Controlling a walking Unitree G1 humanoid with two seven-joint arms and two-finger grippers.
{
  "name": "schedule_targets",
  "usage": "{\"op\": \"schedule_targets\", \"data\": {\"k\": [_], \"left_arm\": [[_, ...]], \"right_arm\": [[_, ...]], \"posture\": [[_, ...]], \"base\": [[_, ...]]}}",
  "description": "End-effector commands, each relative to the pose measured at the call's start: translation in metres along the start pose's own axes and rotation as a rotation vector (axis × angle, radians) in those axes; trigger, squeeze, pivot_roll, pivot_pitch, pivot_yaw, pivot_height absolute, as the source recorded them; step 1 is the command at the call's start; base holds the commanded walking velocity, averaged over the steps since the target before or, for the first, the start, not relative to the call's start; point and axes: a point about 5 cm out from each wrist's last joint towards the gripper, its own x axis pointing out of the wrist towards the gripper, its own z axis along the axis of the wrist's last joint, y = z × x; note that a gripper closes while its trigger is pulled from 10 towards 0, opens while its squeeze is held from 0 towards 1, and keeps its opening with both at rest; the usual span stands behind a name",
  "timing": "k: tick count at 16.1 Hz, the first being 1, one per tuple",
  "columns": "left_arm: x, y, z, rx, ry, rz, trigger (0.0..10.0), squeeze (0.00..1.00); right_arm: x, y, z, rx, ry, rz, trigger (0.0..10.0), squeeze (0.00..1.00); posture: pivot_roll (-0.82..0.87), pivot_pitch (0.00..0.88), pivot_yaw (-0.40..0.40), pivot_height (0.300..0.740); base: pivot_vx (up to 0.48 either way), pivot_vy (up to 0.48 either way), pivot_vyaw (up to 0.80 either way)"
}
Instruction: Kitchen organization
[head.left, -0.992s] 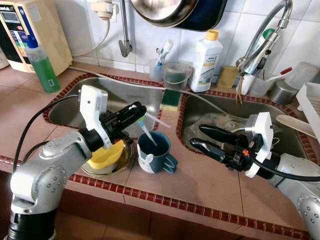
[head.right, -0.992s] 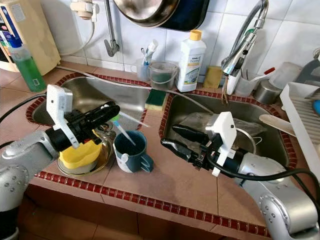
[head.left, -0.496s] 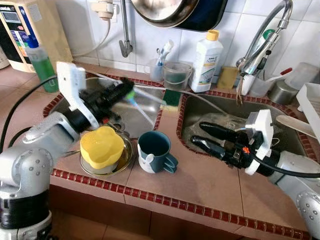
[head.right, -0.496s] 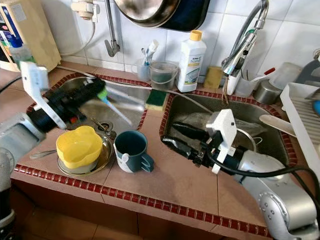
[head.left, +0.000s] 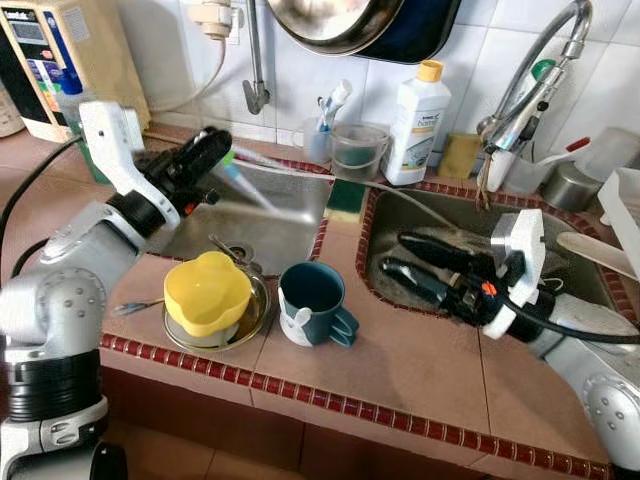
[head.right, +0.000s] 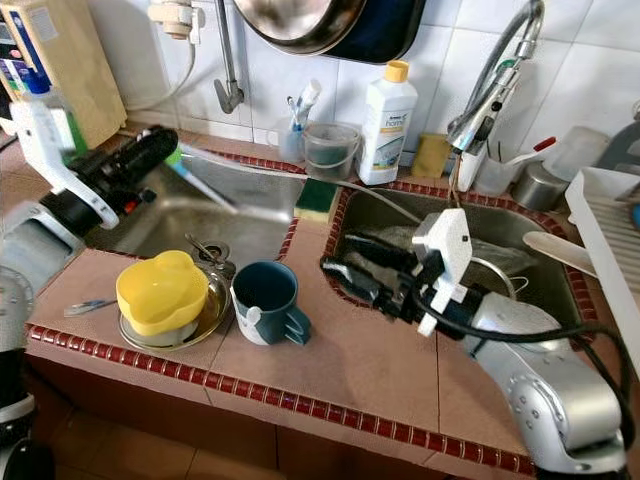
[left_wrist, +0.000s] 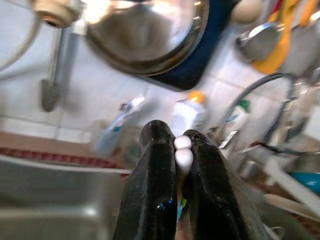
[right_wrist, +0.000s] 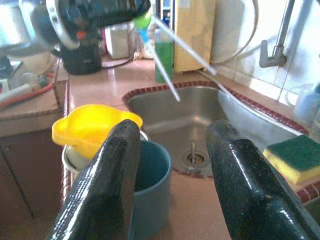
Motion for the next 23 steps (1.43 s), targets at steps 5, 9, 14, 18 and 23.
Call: {"op": "schedule_targets", "data": {"k": [5,9,14,18,23], "left_arm": [[0.006,0.026,-0.005,0.194,-0.001,0.211,10.0,0.0],[0.009,0.037,-0.012,0.256,0.02,0.259,10.0,0.0],[0.041,0.026,-0.021,0.268,0.078,0.116,10.0,0.0],[0.064,0.026,-0.01,0.291,0.13,0.029,10.0,0.0],[0.065,0.041,-0.01,0.331,0.239,0.003,10.0,0.0]], "right_arm": [[0.008,-0.011,0.012,0.034,-0.153,-0.159,10.0,0.0],[0.01,-0.013,0.013,0.05,-0.174,-0.194,10.0,0.0],[0.007,-0.007,0.014,0.069,-0.186,-0.19,10.0,0.0],[-0.007,0.004,0.012,0.103,-0.168,-0.212,10.0,0.0],[-0.025,0.019,0.006,0.15,-0.107,-0.241,10.0,0.0]], "posture": [[-0.03,0.0,-0.026,0.74],[-0.03,0.0,-0.021,0.74],[-0.04,0.02,-0.015,0.74],[-0.08,0.069,0.009,0.74],[-0.13,0.109,0.035,0.74]], "base": [[0.0,0.0,0.0],[0.0,0.0,0.0],[0.0,0.0,0.0],[0.0,0.0,0.0],[0.0,0.0,0.0]]}}
